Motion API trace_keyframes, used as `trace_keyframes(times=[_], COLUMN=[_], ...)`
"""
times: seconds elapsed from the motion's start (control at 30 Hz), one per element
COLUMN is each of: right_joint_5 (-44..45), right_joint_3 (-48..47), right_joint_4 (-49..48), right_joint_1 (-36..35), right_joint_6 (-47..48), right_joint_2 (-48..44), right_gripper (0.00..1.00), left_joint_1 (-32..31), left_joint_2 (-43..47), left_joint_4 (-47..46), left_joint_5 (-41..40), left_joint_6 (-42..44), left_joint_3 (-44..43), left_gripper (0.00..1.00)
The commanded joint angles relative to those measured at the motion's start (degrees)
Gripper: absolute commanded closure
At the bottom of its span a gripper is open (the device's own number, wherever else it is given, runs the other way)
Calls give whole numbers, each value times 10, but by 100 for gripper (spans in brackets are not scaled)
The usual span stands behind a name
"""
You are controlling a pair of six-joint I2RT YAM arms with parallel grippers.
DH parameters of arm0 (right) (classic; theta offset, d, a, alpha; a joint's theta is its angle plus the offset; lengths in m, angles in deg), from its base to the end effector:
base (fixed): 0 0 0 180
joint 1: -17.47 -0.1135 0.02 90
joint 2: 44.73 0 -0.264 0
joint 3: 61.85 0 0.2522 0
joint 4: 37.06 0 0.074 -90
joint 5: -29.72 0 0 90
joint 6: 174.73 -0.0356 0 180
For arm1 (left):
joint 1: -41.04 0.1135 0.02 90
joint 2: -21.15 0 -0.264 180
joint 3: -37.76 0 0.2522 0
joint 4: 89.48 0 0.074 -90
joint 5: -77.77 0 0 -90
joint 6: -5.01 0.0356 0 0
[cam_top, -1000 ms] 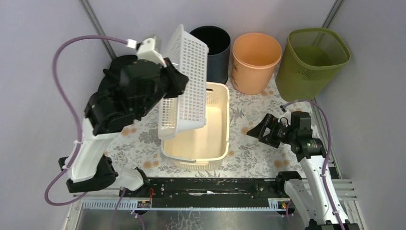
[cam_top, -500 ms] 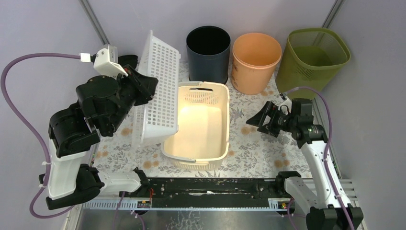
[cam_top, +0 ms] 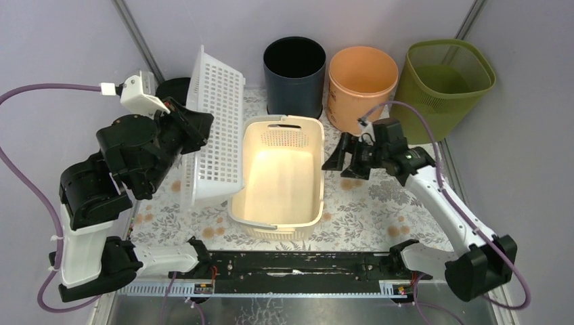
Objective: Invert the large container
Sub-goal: Pick up the container from the center of the board.
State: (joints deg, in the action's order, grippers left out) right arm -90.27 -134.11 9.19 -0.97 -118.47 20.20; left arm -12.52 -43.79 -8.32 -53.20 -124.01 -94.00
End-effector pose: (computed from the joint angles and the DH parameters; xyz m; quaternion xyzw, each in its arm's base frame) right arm 0.2219 0.0927 0.3189 0.0055 0.8787 0.3928 0.2714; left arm 0.0813 -0.0708 0.5595 -0.1193 0.7611 -0.2243 0.5968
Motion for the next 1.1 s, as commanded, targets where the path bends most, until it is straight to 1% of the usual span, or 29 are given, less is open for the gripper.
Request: trace_keyframes(times=[0.0,0.2,0.43,0.6,0.67,0.87,1.07], right_joint_5=[112,221,295,355,367,389,402], right_joint_3=[-54,-95,-125,-161,-174,-197,-199], right_joint_4=[12,51,68,102,111,132,135], right_joint_1=[-74,-130,-166,-185,-188,-197,-217], right_joint_6=[-6,2,-1,5,7,6,-8], right_joint_2=[41,94,141,179,190,215,226], right_gripper=[10,12,14,14,16,25,28], left_joint_1=[2,2,2,2,2,2,2], left_joint_2=[20,32,43,47,47,50,54], left_joint_4=[-27,-22,-19,-19,-18,-18,-19], left_joint_5=[-33,-34,-35,-32,-31,-29,-28], left_joint_6=[-5,-8,-10,-10,-10,-8,-7], left_joint_3=[5,16,28,34,34,38,46], left_gripper=[79,79,80,80,80,80,80])
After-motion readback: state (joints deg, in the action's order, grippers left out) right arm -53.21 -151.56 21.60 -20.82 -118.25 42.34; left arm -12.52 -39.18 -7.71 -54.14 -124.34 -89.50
